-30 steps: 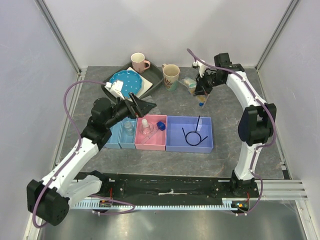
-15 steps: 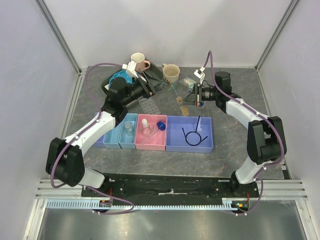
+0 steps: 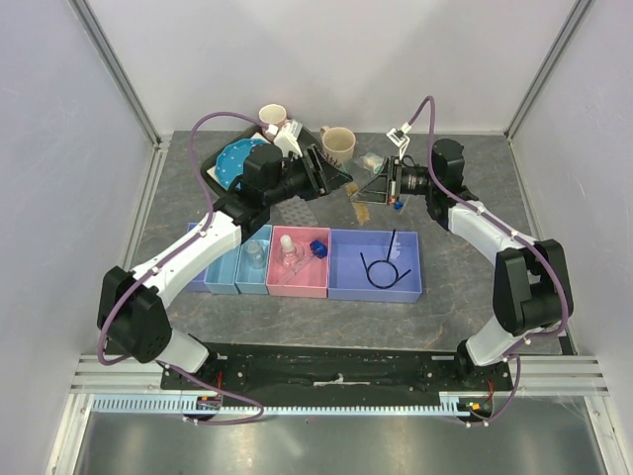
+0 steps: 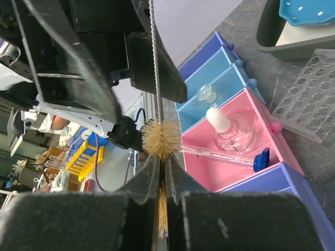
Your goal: Organize the chemistry lab equipment
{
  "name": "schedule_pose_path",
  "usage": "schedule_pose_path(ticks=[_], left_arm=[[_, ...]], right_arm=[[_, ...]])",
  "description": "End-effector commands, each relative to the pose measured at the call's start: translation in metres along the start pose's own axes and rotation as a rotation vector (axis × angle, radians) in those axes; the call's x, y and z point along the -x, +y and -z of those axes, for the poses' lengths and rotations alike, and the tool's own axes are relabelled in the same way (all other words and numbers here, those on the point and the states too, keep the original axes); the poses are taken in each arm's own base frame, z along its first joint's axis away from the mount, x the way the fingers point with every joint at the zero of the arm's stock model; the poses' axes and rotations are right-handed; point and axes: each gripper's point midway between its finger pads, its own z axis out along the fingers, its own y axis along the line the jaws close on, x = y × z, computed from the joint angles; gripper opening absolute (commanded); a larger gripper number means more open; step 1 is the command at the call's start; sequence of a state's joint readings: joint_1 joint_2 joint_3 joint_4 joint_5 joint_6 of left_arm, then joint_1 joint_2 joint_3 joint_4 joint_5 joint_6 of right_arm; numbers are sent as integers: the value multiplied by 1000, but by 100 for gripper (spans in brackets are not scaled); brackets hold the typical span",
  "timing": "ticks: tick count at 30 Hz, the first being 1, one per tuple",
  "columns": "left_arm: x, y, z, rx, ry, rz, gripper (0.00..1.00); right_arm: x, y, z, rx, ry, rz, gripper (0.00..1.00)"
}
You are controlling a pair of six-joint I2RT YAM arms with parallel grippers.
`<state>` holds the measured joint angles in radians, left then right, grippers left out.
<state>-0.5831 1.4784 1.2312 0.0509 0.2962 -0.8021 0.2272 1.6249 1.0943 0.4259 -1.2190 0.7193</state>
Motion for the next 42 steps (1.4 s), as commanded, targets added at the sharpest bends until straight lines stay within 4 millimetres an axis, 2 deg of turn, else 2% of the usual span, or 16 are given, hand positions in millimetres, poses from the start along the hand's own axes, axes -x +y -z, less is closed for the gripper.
schedule_pose_path(ticks=[1,6,9,13,15,19,23,30,33,34,37,38,39,40,41,42], left_arm=[[10,-5,-1,14,-17,-74,56],[7,-5,0,11,-7,-71,45],[8,-7,2,3,-11,-70,33],[5,-7,5,-5,-3,-75,2],[2,-5,7,-2,2,-71,2],[-5,1,9,10,9,-50,20],[-9,0,9,-14,14,-34,29],[-4,-3,9,-18,3,-51,18],[-6,-2,11,-17,13,-62,2],[-5,-3,14,-20,7,-67,2],[-2,8,25,18,-1,-76,2],[5,6,34,17,-24,-99,2],[11,17,43,56,-30,-97,2],[7,30,52,100,-14,-93,2],[15,28,68,109,-35,-122,2],[25,41,82,154,-57,-129,2]], right_arm=[[0,23,-4,55,6,72,3],[-4,26,-4,59,8,81,3],[-7,26,-5,56,9,84,3],[-6,29,-6,62,11,93,3],[-8,30,-6,66,16,93,3],[-11,32,-6,64,18,109,3],[-12,37,-6,69,19,121,3],[-13,40,-8,74,22,130,3],[-14,43,-8,77,21,144,4],[-16,43,-9,78,24,146,5],[-15,39,-7,49,17,186,33],[-21,36,-6,32,39,176,53],[-22,37,-4,21,45,204,64],[-17,33,-2,-2,44,329,74],[-26,27,2,-43,72,301,90],[-24,31,8,-66,65,347,97]])
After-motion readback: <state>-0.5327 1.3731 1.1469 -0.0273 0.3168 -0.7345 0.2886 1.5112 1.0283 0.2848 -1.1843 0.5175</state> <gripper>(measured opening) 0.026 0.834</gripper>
